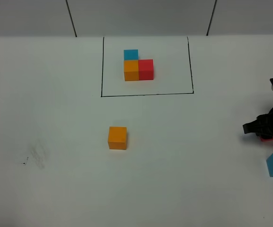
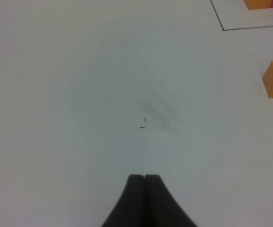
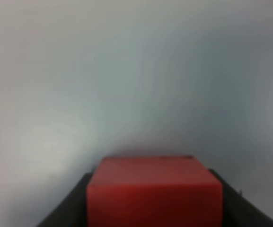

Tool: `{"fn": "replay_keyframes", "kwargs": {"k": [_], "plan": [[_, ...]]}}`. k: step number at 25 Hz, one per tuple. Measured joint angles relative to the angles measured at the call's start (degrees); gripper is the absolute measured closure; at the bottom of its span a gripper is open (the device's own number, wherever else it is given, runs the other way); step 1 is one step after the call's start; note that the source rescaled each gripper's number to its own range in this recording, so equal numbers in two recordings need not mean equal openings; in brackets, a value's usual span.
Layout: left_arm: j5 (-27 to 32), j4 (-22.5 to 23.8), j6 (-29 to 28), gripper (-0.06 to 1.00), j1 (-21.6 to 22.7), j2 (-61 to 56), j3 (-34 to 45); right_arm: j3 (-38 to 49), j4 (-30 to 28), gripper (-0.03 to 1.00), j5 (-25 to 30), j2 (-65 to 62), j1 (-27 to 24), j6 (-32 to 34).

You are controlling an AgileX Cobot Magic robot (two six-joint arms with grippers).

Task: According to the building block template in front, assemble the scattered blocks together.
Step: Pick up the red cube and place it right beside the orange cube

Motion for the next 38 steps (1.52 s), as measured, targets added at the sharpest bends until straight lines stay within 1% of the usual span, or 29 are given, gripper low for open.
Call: {"fn": "replay_keyframes", "kwargs": {"k": [5,8,12,14,16,18,21,23,26,27,29,31,33,35,38], "plan": [[0.00,0.00,0.05,0.94,0.00,0.00,0.00,0.00,-1.25,0.54,-0.03,-0.07,0.00,-2.10],[0.00,0.00,0.05,0.94,0.00,0.00,0.00,0.05,-1.31,0.54,2.17,-2.10,0.00,-2.88],[-0.06,0.00,0.05,0.94,0.00,0.00,0.00,0.05,-1.52,0.54,5.20,-9.67,0.12,-3.36],[-0.06,0.02,0.05,0.94,0.00,0.00,0.00,-0.36,-1.68,0.54,7.98,-14.45,0.76,-3.36],[-0.06,0.02,0.05,0.94,0.00,0.00,0.00,-1.64,-2.32,0.54,12.43,-18.37,1.92,-3.68],[-0.06,0.02,0.05,0.94,0.00,0.00,0.00,-3.53,-3.12,0.54,17.34,-21.67,3.48,-5.53],[-0.06,0.02,0.05,0.94,0.00,0.00,0.00,-6.25,-4.64,0.54,25.82,-25.33,6.78,-12.15],[-0.06,0.02,0.05,0.94,0.00,0.00,0.00,-7.32,-6.02,0.54,31.60,-26.74,9.79,-20.72],[-0.06,0.02,0.05,0.94,0.00,0.00,0.00,-7.47,-7.13,0.54,38.33,-27.99,14.57,-36.15],[-0.06,0.02,0.05,0.94,0.00,0.00,0.00,-7.47,-7.21,0.54,39.78,-28.31,15.93,-41.24],[-0.06,0.02,0.05,0.94,0.00,0.00,0.00,-7.47,-7.25,0.54,42.01,-28.57,18.96,-47.94],[-0.06,0.02,0.05,0.94,0.00,0.00,0.00,-7.47,-7.25,0.54,42.27,-28.57,21.17,-50.16],[-0.06,0.02,0.05,0.94,0.00,0.00,0.00,-7.47,-7.06,0.54,41.75,-28.57,22.51,-49.21],[-0.06,0.02,0.05,0.94,0.00,0.00,0.00,-7.47,-6.41,0.54,40.23,-28.57,22.77,-47.81],[-0.06,0.02,0.05,0.94,0.00,0.00,0.00,-7.65,-3.88,0.54,37.10,-28.57,22.93,-47.81]]}}
